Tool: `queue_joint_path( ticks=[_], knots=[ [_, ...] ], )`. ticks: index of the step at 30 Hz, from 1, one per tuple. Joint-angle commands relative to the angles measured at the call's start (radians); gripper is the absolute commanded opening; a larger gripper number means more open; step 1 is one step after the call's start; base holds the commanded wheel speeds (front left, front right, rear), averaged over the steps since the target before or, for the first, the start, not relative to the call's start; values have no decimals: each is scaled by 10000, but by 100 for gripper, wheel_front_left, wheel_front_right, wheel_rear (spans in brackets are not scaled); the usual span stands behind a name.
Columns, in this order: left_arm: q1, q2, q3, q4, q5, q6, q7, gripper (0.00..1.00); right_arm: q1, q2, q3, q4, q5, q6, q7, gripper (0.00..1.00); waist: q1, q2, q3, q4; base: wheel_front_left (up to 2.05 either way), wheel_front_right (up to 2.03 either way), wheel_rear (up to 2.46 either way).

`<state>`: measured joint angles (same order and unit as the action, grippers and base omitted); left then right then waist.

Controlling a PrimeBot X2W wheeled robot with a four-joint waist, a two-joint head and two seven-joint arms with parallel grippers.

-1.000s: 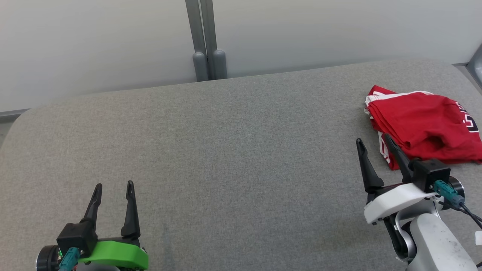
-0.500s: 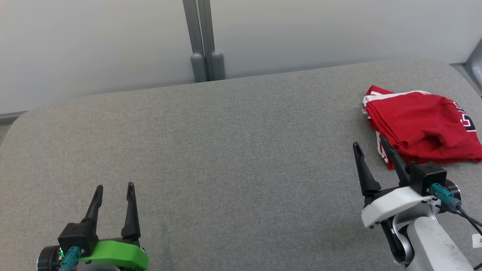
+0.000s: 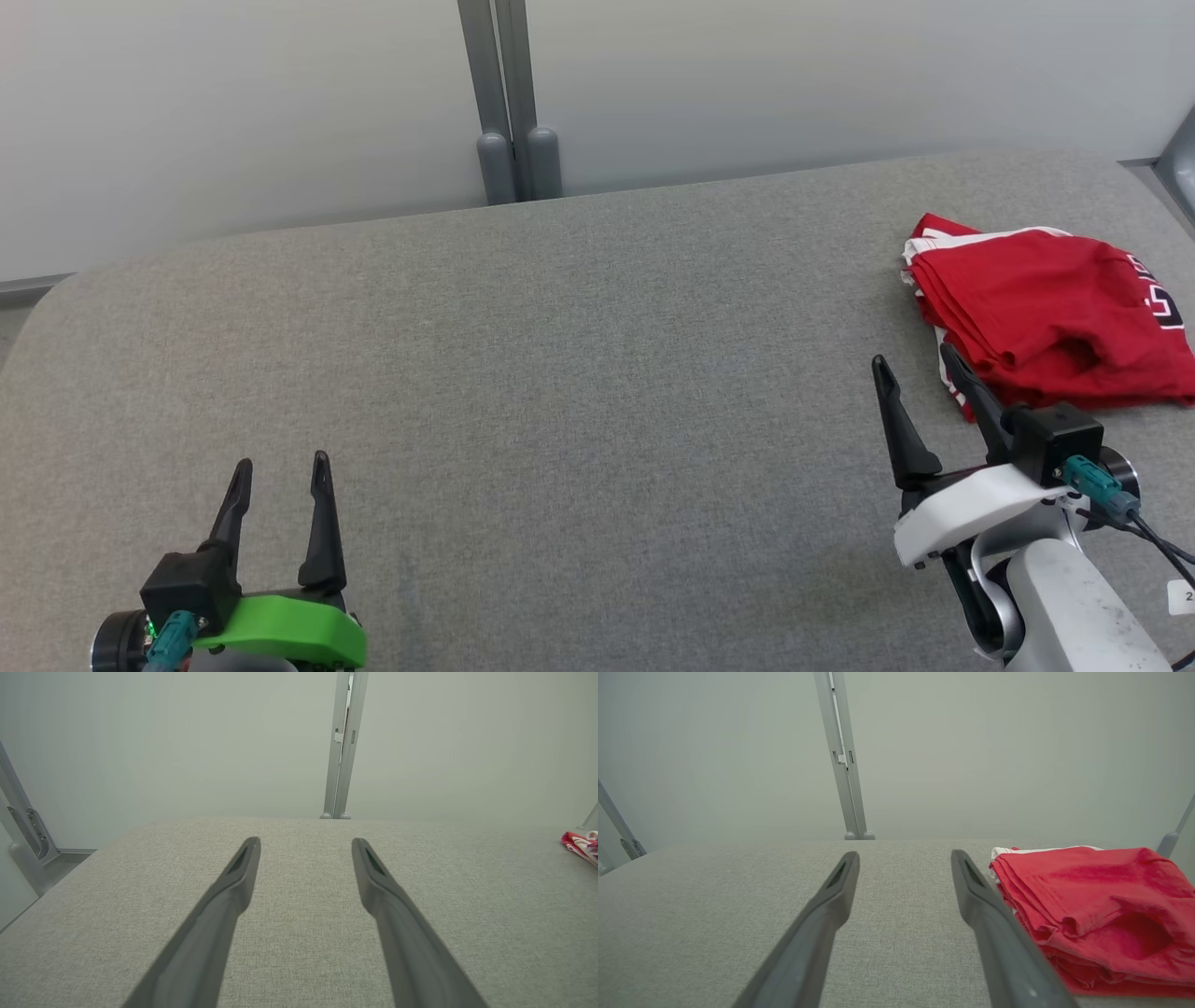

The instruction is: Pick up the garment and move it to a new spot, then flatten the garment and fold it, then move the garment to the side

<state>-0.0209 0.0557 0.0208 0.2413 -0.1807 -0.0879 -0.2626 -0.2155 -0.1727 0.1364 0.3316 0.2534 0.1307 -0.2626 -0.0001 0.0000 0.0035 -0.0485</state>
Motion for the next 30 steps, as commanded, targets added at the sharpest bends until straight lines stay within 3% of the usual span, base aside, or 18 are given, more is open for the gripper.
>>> queue_joint_path(
  ticks=[1,5,6,10,30],
  knots=[
    [-45,-4,38,21,71,-40,-22,100,44,1,-14,37,21,0,-24,100,1,0,0,0,0,0,0],
    [-45,-16,56,64,84,-21,-22,100,19,19,10,73,12,0,-24,100,1,0,-1,-13,0,0,0],
    [-1,-15,28,60,40,-1,0,0,1,18,4,50,0,0,0,0,1,0,-1,-13,0,0,0],
    [130,-69,44,402,-49,-3,103,0,229,103,16,314,90,0,45,0,1,0,-2,-12,0,0,0],
    [-153,-60,279,287,-3715,-115,1046,0,441,388,-644,-13,3554,0,1007,0,1,0,-3,68,0,0,0]
  ],
)
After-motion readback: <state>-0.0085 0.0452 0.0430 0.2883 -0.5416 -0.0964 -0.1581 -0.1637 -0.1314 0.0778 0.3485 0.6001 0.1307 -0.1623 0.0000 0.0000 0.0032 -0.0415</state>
